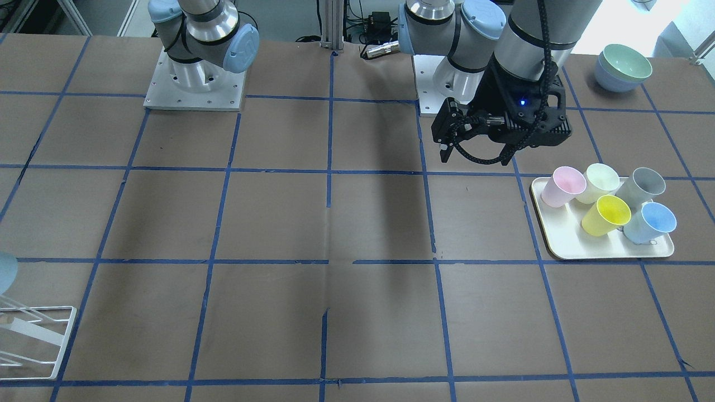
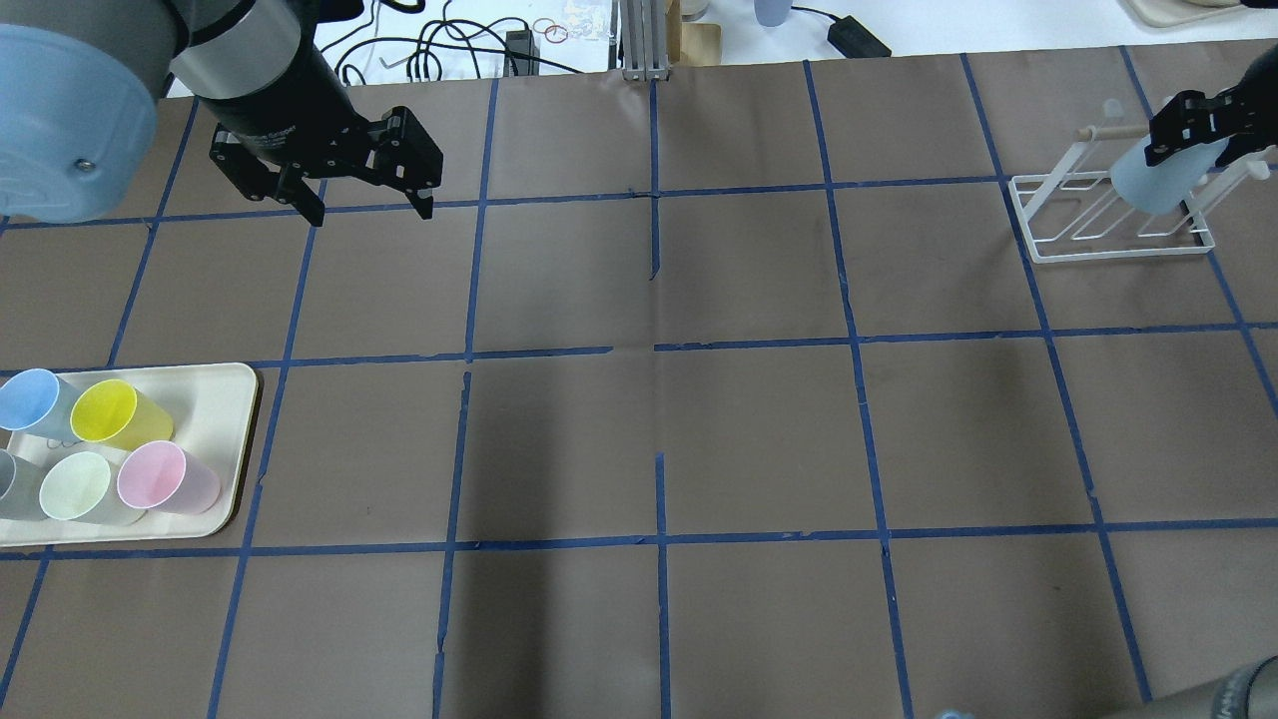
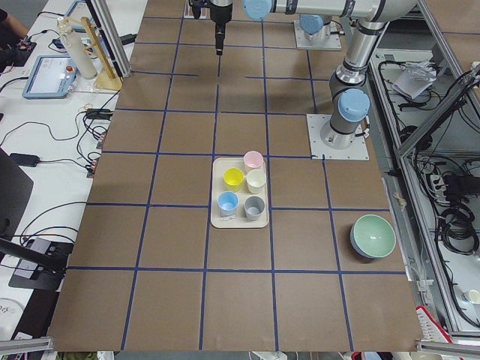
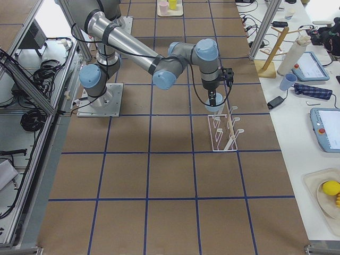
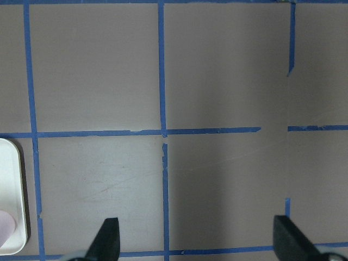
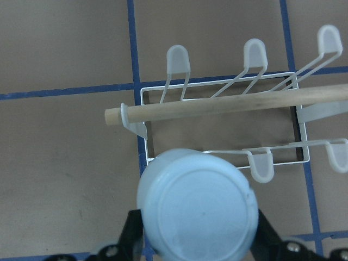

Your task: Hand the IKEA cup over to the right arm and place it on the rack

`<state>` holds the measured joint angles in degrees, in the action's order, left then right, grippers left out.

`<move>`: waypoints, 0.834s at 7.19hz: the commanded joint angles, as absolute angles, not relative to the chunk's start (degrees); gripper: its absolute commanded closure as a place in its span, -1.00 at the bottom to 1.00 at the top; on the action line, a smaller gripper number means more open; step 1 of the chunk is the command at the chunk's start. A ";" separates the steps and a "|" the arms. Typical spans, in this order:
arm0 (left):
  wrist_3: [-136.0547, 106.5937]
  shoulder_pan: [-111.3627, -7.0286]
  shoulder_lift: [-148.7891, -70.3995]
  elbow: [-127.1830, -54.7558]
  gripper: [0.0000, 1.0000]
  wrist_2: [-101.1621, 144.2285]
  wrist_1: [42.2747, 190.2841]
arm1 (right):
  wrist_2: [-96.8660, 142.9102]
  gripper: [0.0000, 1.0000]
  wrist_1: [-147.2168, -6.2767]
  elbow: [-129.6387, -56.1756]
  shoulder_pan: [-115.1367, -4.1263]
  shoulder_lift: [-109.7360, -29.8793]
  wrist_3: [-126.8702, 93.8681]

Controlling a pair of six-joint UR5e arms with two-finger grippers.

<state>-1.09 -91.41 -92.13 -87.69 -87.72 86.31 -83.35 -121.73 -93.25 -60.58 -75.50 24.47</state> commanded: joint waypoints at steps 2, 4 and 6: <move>-1.05 -91.32 -91.76 -87.89 -1.00 -87.71 86.31 | -84.82 1.00 -123.05 -93.25 -60.91 -73.75 23.47; -1.14 -91.32 -91.84 -87.89 -1.00 -87.80 86.31 | -84.90 1.00 -122.96 -93.25 -60.91 -73.56 22.85; -1.23 -91.32 -91.50 -87.98 -1.00 -87.98 86.40 | -84.73 1.00 -123.05 -93.25 -61.08 -72.61 22.85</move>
